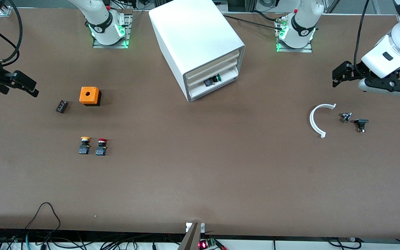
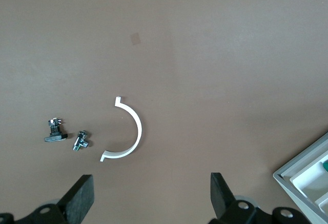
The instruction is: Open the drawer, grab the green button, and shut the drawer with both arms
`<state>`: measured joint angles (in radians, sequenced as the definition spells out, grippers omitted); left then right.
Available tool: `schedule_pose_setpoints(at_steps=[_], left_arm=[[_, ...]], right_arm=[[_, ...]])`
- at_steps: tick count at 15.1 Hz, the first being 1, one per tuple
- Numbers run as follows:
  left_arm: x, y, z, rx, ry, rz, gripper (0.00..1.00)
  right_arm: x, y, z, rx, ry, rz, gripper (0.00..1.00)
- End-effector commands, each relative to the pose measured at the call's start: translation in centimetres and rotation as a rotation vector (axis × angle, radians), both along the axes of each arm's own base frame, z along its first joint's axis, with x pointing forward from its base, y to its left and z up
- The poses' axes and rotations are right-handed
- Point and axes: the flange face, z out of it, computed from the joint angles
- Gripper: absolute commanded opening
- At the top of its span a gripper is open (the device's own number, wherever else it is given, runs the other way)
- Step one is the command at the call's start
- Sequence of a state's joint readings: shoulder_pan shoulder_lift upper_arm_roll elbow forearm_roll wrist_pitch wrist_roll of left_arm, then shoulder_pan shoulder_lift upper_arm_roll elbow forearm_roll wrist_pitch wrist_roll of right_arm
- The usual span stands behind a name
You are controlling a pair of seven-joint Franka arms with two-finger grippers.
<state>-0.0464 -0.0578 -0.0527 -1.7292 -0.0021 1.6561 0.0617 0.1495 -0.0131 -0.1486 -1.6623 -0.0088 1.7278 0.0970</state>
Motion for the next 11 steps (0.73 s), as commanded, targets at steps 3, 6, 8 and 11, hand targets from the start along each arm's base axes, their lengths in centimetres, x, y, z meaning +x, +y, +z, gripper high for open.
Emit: schedule_pose_setpoints(at_steps=[3,6,8,11], left_arm=[[-0.3,0.4,0.6,0.019,0.000,-0.017,1.00],[-0.2,0.2,0.4,0.019,0.003,-0.017,1.00],[-0.1,-0.1,0.0,0.020,0.010,-0.020,1.00],[0.4,-0.3,-1.1,0.018,0.032,-0.025,1.00]], right_arm=[[0.4,0.4,0.7,-0.014,0.012,-0.017,1.00],[0.7,0.1,1.3,-0.018,0.004,-0.016,1.00],[0.8,0.3,1.6,-0.011,0.015,-0.018,1.00],[2.0,0.8,-0.7,-0.017,0.054,-0.009,1.00]])
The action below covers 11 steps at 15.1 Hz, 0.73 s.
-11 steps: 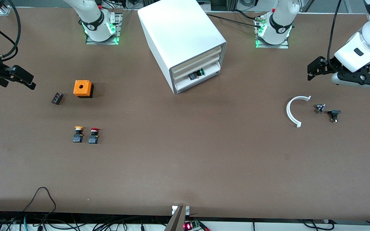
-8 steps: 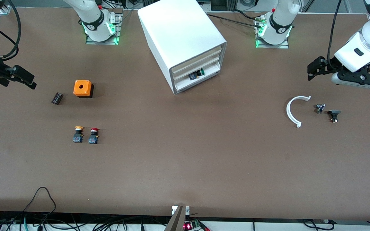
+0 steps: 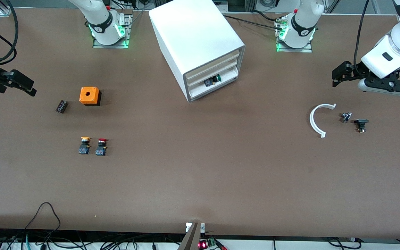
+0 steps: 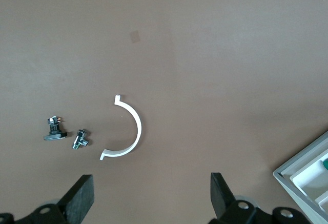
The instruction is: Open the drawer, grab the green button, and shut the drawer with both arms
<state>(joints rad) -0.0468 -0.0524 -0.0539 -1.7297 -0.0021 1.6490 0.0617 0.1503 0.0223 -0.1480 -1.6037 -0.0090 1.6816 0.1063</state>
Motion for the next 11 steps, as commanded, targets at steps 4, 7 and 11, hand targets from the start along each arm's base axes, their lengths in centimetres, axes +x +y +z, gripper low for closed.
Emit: schedule_pose_setpoints(at_steps=[4,7,11], left_arm=[[1.7,-1.1,-2.4,0.010,0.018,-0.037,1.00],[2.2,-1.4,-3.0,0.004,0.020,-0.040,1.00],[2.1,-1.4,-2.9,0.000,0.021,-0.037,1.00]], right_arm=[[1.9,3.4,-2.9,-0.014,0.061,-0.003,1.00],[3.2,3.4,-5.7,-0.024,0.096,0.005,1.00],[5.1,4.3,-9.5,-0.027,0.114,0.013,1.00]])
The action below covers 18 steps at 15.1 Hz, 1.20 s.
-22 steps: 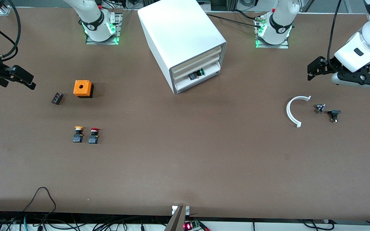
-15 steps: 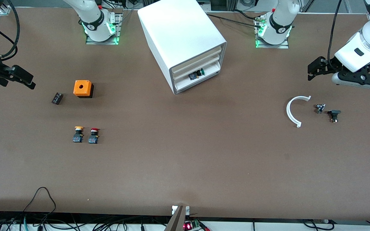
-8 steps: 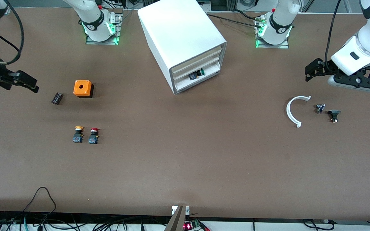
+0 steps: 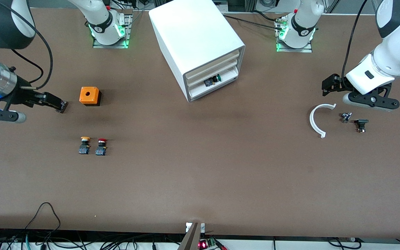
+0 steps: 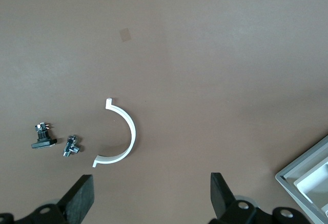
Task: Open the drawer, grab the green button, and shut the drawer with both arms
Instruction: 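Move the right gripper and the left gripper toward the white drawer cabinet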
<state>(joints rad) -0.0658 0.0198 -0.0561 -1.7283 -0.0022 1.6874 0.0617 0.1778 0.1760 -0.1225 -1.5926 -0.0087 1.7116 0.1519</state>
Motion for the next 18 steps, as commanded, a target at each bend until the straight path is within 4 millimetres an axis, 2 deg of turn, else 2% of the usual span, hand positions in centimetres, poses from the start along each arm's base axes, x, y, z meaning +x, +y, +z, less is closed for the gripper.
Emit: schedule_pose_setpoints(at_steps=[1,3,8,11,13,16,18], left_arm=[[0.2,-0.1,0.6,-0.002,-0.010,-0.016,1.00],[0.2,-0.1,0.6,-0.002,-0.012,-0.017,1.00],[0.1,-0.1,0.7,-0.002,-0.012,-0.017,1.00],[0.2,-0.2,0.6,-0.003,-0.010,-0.019,1.00],[-0.1,-0.7,0.5,-0.064,0.013,-0.024,1.00],[-0.3,-3.0,-0.6,-0.202,0.077,-0.017,1.00],[-0.5,-6.2,-2.5,-0.295,0.156,-0.039,1.00]], right_arm=[[1.5,0.9,-2.1,-0.009,0.015,0.001,1.00],[2.1,2.0,-4.3,-0.016,0.043,0.009,1.00],[3.5,3.1,-7.6,0.032,0.044,0.000,1.00],[4.3,5.1,-9.3,0.036,0.023,0.024,1.00],[5.0,6.8,-9.8,0.034,-0.004,0.000,1.00],[6.0,9.9,-10.3,0.027,-0.019,-0.045,1.00],[6.3,12.1,-10.6,0.023,-0.026,-0.096,1.00]])
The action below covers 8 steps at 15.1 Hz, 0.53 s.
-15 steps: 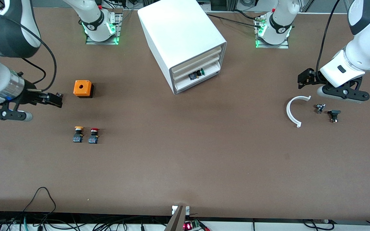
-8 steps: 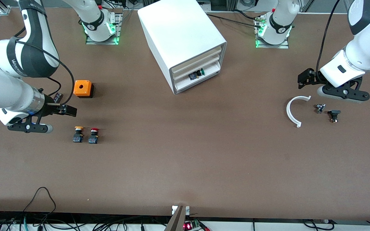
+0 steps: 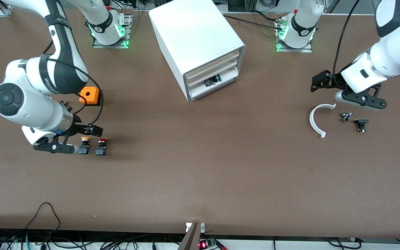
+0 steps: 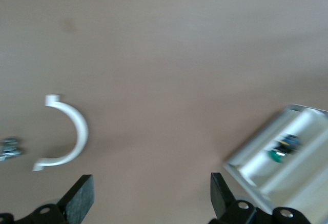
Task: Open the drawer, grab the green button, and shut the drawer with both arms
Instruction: 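Move the right gripper and the left gripper toward the white drawer cabinet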
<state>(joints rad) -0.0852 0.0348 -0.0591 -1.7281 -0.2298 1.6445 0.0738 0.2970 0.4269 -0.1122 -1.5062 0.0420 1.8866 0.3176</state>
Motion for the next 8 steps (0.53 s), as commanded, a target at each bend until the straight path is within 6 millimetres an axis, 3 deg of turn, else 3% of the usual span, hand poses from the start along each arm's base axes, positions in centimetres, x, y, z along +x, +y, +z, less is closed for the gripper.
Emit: schedule_pose_setpoints(at_steps=[1,5,8], left_arm=[[-0.3,-4.0,-1.9,-0.122,0.104,-0.057,1.00],[-0.4,-8.7,-5.6,-0.314,0.202,-0.155,1.00],[0.1,-10.4,-11.2,-0.504,0.252,-0.301,1.00]], right_arm=[[0.9,3.4,-0.2,0.004,-0.013,-0.080,1.00],[1.4,8.7,0.2,0.075,-0.022,-0.238,1.00],[1.4,12.7,0.3,0.084,-0.039,-0.322,1.00]])
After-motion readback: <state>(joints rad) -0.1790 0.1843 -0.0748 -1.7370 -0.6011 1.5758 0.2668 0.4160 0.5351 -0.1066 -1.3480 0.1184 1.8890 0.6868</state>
